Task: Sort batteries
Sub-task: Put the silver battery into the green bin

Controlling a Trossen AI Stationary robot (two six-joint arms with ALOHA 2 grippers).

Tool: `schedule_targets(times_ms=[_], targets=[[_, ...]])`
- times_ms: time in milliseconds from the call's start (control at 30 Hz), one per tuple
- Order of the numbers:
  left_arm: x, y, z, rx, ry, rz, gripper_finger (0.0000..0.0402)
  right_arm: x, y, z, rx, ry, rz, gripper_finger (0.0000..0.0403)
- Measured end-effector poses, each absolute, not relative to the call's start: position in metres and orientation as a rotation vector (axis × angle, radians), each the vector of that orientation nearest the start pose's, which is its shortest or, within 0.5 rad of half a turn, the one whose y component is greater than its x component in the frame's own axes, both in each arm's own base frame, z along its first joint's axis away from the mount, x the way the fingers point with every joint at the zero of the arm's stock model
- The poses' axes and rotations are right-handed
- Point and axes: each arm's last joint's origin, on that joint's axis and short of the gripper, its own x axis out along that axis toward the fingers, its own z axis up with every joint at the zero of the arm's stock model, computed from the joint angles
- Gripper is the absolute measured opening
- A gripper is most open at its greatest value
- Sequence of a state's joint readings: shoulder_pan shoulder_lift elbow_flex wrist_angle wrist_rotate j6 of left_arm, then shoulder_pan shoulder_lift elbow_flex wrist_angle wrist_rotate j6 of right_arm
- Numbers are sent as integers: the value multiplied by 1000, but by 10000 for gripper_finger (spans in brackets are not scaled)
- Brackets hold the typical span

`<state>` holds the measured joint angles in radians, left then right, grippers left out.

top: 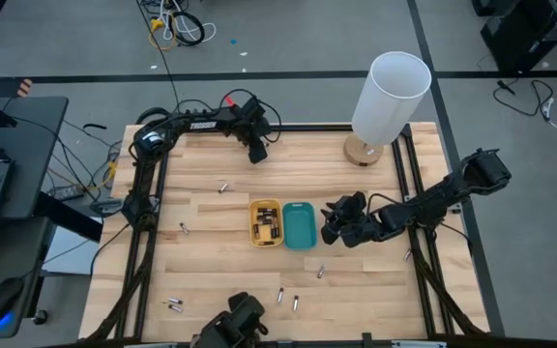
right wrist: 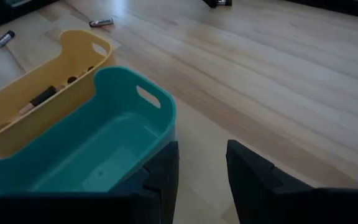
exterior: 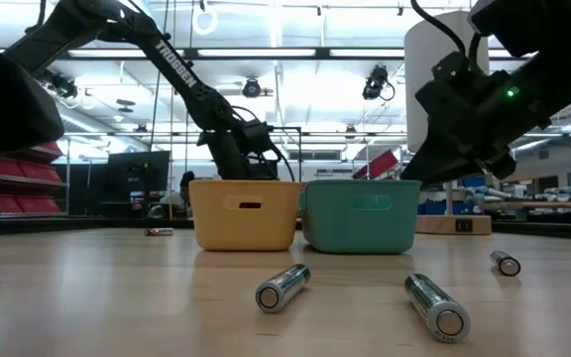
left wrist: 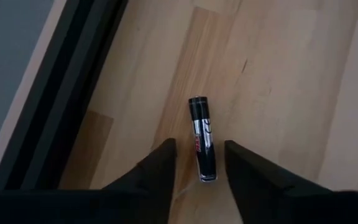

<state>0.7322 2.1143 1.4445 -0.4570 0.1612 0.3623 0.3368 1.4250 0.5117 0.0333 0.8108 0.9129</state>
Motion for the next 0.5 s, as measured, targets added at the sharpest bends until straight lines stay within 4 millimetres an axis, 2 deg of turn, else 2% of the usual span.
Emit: schedule_targets(times_ms=[267, 500], targets=[[322, 284, 140, -168, 1109, 334, 40, 230, 56, 141, 342, 475, -715, 93], [328, 288, 161, -179, 1154, 377, 34, 239, 48, 153, 306, 411, -679, 68]])
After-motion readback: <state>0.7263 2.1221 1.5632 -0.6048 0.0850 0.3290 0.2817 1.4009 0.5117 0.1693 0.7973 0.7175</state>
